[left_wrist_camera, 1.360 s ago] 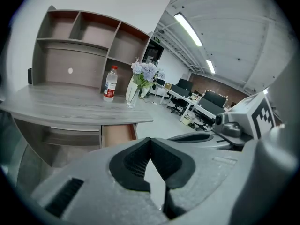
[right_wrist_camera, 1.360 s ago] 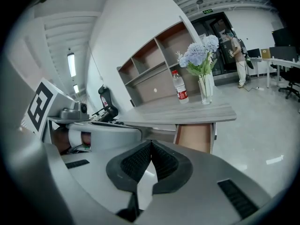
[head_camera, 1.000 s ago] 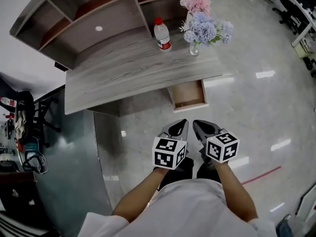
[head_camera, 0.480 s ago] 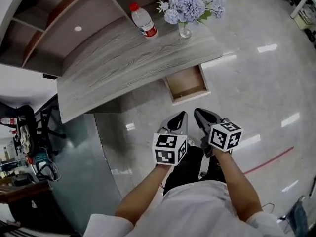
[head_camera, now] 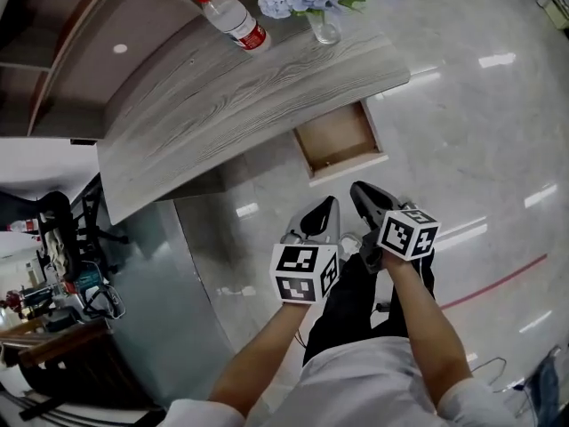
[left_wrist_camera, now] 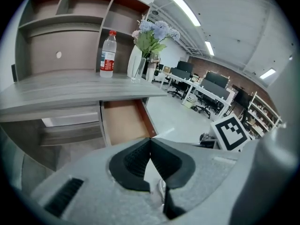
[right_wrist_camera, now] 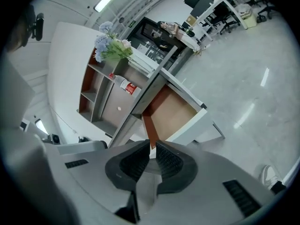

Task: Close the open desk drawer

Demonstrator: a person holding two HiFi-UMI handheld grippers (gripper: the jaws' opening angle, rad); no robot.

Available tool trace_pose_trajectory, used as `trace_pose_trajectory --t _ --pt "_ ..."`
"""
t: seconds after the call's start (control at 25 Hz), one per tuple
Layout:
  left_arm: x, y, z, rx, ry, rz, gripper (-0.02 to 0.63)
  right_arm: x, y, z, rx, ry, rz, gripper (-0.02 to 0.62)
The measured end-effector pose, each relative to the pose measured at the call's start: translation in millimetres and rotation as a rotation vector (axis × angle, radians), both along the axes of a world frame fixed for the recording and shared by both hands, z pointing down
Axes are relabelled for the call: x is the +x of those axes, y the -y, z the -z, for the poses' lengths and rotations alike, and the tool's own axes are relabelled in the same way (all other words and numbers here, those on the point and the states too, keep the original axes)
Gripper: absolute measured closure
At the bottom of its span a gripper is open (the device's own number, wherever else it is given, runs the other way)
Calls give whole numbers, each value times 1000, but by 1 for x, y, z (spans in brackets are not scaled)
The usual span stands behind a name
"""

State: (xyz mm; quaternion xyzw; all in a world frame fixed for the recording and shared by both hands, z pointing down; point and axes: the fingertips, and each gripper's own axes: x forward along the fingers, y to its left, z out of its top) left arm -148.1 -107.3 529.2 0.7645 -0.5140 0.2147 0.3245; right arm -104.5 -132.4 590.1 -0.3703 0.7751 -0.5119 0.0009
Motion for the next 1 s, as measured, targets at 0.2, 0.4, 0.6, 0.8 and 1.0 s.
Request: trace_pose_trajectory --t 0.2,0.4,0.6,0.8,1.0 --pt "-3 5 -15 -22 21 14 604 -2 5 -21 -47 86 -45 567" --pt "-8 9 -21 -26 21 43 604 -4 12 -36 -104 202 -110 474" --pt "-11 12 -27 -25 28 55 604 -6 18 -54 -166 306 -184 401" --pt "-15 9 -32 -32 31 74 604 -11 28 -60 -169 386 -250 357" --pt "-13 5 -36 -40 27 75 604 -12 34 -71 -204 401 -293 350"
